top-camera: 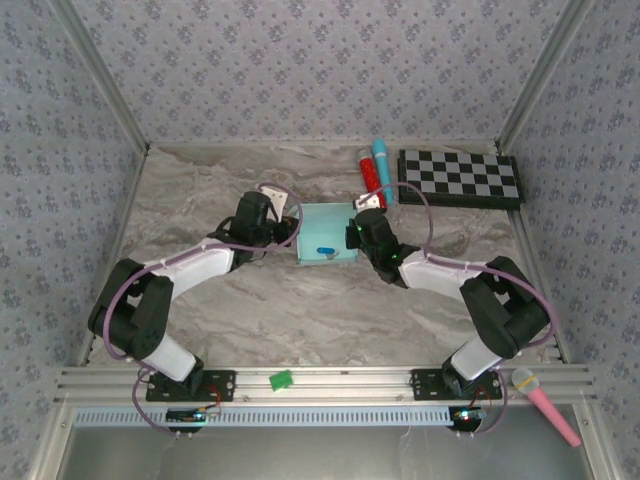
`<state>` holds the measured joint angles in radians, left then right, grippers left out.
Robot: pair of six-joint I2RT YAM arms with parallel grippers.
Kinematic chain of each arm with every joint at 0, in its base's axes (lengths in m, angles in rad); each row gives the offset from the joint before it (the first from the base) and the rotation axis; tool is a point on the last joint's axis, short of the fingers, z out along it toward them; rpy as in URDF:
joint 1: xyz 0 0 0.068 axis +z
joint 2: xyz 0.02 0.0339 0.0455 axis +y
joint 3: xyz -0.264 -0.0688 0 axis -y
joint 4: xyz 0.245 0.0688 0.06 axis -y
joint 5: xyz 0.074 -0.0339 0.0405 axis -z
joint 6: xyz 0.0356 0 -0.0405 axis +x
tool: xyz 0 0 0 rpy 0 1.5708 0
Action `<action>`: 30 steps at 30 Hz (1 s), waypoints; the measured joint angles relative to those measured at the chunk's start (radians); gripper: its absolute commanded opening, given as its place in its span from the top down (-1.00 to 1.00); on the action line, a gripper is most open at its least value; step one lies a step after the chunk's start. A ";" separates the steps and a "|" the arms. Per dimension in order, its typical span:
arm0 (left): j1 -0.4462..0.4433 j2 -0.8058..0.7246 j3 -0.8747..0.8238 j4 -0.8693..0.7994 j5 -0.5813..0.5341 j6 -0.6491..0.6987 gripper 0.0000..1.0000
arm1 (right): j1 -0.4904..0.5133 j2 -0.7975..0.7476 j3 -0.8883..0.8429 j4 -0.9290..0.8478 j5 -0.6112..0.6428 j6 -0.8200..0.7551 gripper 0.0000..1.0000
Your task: Fold the paper box
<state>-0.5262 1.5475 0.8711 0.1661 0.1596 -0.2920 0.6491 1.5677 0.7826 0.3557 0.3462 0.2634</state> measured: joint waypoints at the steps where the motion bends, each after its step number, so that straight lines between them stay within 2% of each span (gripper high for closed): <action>1: 0.000 0.000 -0.001 0.003 0.000 -0.004 0.66 | 0.002 0.000 0.000 0.000 0.006 0.003 0.88; 16: -0.011 0.013 -0.001 0.014 -0.023 -0.050 0.52 | 0.038 0.006 0.000 0.000 0.097 0.055 0.87; 30: -0.019 0.025 -0.001 0.022 -0.022 -0.077 0.64 | 0.045 0.009 0.000 0.000 0.122 0.076 0.88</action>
<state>-0.5453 1.5723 0.8703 0.1883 0.1379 -0.3687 0.6937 1.5768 0.7826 0.3557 0.4686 0.3393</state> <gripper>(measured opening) 0.190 0.067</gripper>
